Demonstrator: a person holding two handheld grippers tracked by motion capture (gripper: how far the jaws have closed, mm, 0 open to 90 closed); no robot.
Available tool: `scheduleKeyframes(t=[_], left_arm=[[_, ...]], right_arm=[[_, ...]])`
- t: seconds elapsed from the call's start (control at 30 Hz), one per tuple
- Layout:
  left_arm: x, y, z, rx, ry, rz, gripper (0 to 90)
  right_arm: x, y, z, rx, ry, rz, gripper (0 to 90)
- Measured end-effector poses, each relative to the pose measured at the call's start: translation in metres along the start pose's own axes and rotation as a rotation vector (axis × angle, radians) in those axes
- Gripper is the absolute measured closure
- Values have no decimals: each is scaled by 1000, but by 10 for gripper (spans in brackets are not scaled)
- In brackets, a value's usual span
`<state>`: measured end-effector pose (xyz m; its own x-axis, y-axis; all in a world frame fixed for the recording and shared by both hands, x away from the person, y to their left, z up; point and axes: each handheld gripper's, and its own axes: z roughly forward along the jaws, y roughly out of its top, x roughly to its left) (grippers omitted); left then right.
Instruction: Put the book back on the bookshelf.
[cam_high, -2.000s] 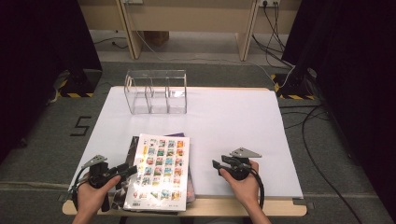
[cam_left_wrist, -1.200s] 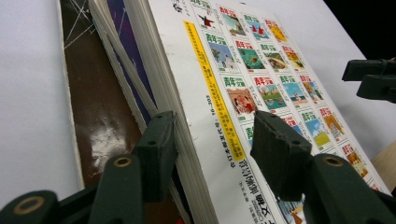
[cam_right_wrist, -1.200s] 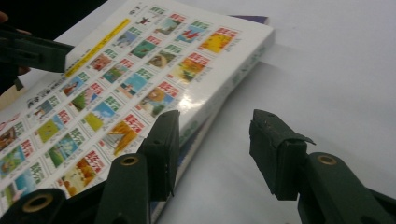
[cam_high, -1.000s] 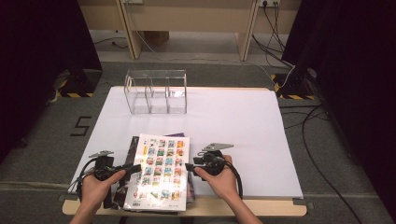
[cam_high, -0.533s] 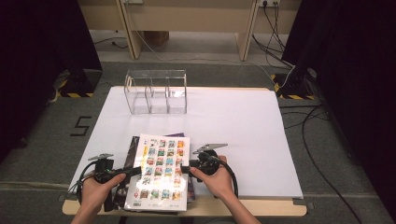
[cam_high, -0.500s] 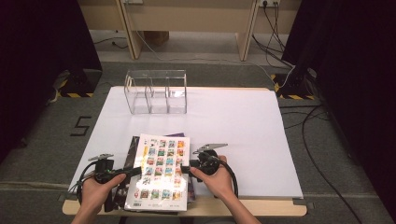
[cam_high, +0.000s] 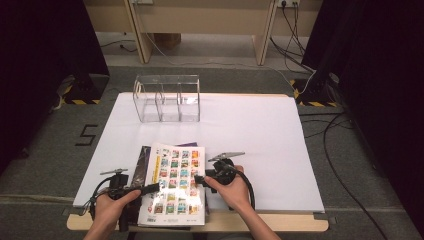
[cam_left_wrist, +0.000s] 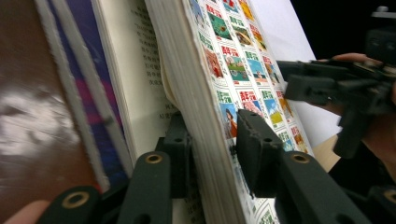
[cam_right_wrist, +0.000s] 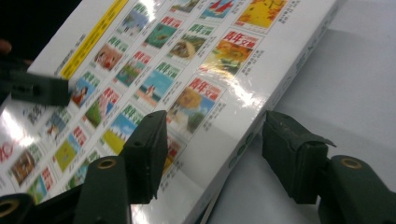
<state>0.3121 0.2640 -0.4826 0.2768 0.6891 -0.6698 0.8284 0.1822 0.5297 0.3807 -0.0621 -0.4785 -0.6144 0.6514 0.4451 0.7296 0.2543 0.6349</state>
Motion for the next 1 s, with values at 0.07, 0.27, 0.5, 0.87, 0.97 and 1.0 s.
scheduleKeyframes(t=[0.07,0.27,0.5,0.87,0.97,1.0], left_arm=[[-3,-1,3,-2,8,16,679],[-2,0,4,2,8,11,678],[-1,2,6,2,-3,3,678],[-6,13,11,43,58,54,680],[-6,15,12,52,59,53,681],[-6,15,12,53,56,52,682]], right_arm=[[-12,4,3,1,31,79,390],[-25,21,11,20,39,118,374],[-34,33,25,65,97,198,338],[-23,48,3,-2,167,153,633],[-21,50,3,16,149,144,629],[-23,50,5,25,146,152,617]])
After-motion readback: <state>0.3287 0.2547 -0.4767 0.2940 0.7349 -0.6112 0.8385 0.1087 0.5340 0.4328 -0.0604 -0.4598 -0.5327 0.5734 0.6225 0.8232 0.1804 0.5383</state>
